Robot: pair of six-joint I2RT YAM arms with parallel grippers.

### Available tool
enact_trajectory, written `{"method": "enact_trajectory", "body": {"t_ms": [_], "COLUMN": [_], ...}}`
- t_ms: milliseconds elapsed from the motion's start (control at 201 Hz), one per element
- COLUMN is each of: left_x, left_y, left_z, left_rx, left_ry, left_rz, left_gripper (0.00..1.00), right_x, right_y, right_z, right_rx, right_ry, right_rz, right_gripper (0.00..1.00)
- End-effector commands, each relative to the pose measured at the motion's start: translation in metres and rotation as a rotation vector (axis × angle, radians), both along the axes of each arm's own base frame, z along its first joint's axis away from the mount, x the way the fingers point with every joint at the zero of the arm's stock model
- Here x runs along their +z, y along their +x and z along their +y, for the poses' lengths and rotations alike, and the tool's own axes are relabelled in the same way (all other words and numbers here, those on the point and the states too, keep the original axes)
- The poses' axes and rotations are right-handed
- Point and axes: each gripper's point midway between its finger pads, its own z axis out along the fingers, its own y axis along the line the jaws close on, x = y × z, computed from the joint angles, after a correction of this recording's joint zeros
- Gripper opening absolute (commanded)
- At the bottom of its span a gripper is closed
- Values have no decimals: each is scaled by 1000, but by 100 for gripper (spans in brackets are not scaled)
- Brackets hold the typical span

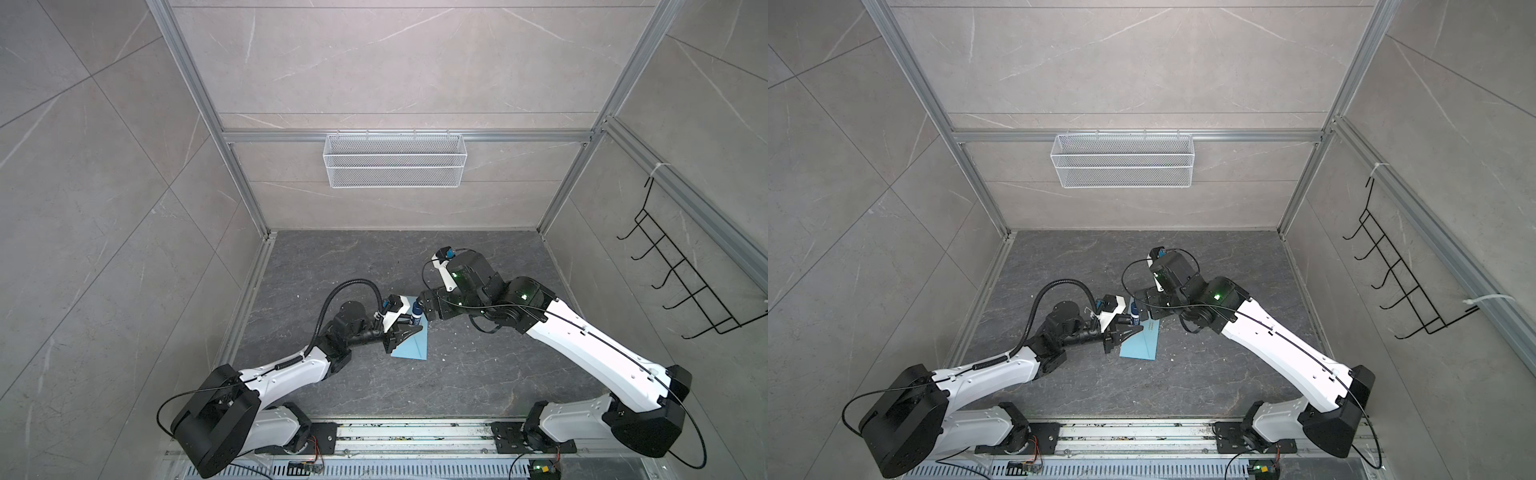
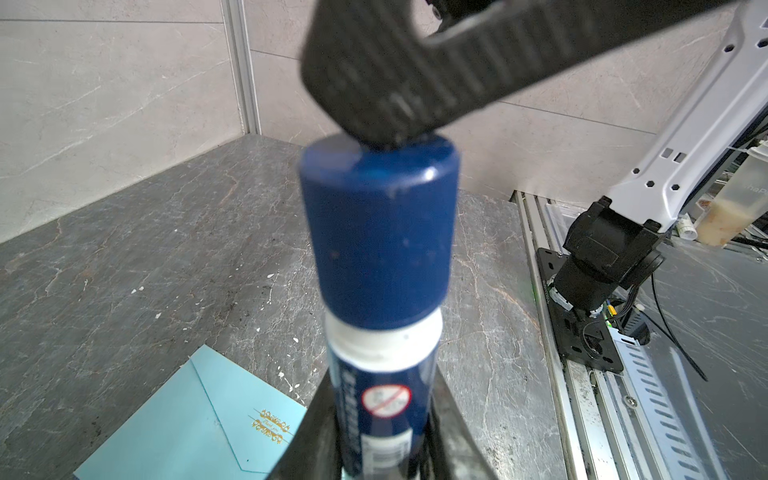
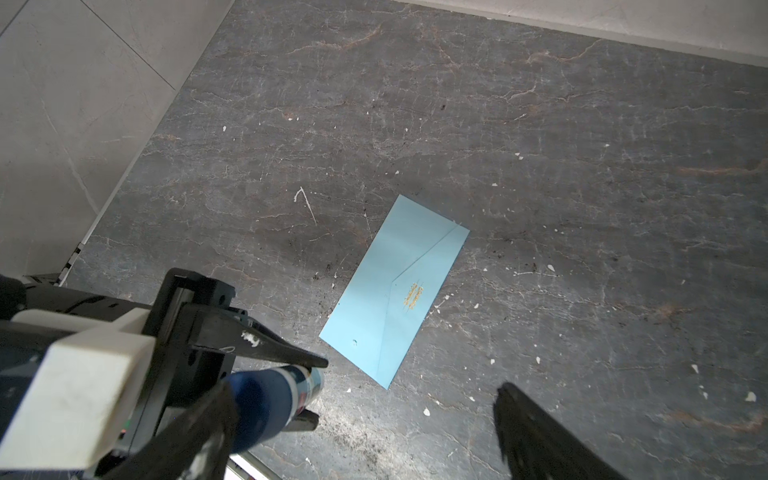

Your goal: Place the letter into the envelope and seal it

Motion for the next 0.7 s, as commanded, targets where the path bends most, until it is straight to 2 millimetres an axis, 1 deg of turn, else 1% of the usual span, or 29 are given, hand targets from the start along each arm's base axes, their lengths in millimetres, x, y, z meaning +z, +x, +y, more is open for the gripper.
{"method": "enact_trajectory", "body": {"t_ms": [0,174,463,697], "left_x": [50,52,54,56], "left_y": [-1,0,1,4], "left_z": [0,1,2,4], "left_rx": [-7,1,17,36], "left_ry": [-124,-130,-142,-149], "left_rz": [-147,-153,-161,-171], "left_gripper": [0,0,0,0], "right_x": [-44,-62,-84,-106], "right_y": [-10,-18,-27,-36], "right_z": [-12,-13,-11,-10], "right_rx": [2,2,11,10], "right_ry": [-112,-101,-91,-82], "right_rz": [102,144,203,263], "right_gripper": [95,94,92,90]}}
